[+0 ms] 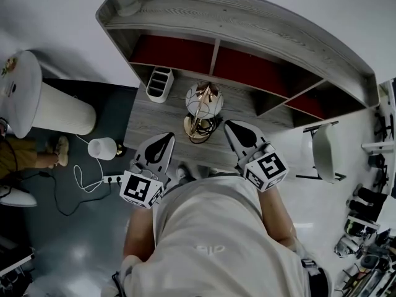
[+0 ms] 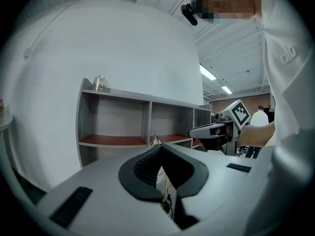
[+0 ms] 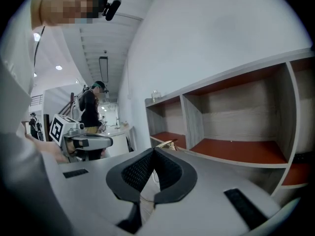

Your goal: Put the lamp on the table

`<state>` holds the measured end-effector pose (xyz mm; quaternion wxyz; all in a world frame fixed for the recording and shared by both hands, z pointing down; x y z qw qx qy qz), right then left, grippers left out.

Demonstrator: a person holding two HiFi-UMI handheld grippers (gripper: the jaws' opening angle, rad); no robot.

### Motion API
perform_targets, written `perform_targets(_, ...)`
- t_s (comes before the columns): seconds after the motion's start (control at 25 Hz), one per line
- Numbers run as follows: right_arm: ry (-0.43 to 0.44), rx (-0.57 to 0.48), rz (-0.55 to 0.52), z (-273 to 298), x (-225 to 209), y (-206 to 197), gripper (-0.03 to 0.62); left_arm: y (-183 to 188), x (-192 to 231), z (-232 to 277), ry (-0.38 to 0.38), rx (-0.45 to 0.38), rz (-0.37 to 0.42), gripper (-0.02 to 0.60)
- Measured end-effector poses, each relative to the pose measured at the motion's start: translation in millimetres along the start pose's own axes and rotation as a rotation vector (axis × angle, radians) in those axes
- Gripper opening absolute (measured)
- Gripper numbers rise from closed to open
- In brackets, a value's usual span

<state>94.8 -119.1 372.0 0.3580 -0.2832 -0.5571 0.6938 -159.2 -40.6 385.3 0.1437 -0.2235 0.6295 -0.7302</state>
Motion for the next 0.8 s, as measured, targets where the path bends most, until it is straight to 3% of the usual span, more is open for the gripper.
perform_targets(0.8, 0.012, 0.007, 0.005, 8.9, -1.1, -1.2, 0.028, -6.9, 4.8, 3.6, -0.015, 0.026, -0.066, 0.014)
Point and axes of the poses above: the fingertips, and each gripper's own axes: z forward along the fingers, x to its left, y out of its top, the point moved 9 cm from there along -z, backward along the fingers, and after that the axes turned 7 degrees about -z, right-handed, at the moved point
